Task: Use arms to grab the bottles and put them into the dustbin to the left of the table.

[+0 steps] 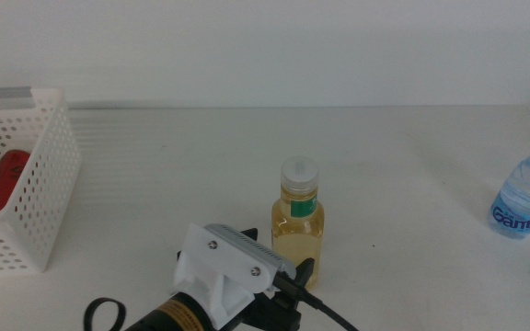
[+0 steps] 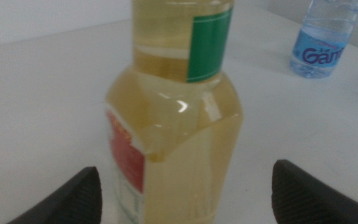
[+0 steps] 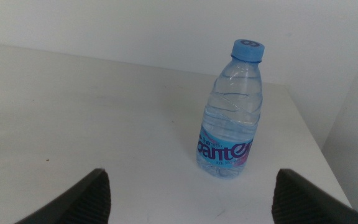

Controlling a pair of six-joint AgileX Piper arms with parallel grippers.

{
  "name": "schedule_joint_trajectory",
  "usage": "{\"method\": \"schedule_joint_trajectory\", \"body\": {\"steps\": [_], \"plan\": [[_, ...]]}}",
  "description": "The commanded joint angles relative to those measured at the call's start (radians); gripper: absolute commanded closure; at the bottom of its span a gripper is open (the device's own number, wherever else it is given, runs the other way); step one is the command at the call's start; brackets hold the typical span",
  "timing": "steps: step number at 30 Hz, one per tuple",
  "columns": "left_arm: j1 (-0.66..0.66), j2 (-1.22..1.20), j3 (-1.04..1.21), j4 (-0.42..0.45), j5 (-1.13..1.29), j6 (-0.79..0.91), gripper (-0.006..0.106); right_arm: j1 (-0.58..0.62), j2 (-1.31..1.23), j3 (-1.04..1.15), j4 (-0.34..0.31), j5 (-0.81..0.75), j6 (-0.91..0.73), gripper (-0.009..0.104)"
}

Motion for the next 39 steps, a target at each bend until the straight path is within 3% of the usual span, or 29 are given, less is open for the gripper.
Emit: {"method": "schedule_joint_trajectory", "body": {"steps": [1,39], "plan": [[-0.004,-0.014,-0.032,0.029,-0.085,-0.033,0.01,-0.007,-0.027,-0.009,-0.005,-0.08,-0.001,0.027],[-0.002,0.265,-0.235,-0.059,-0.259,-0.033,0.01,-0.007,-0.027,-0.009,-0.005,-0.08,-0.001,0.027]]}}
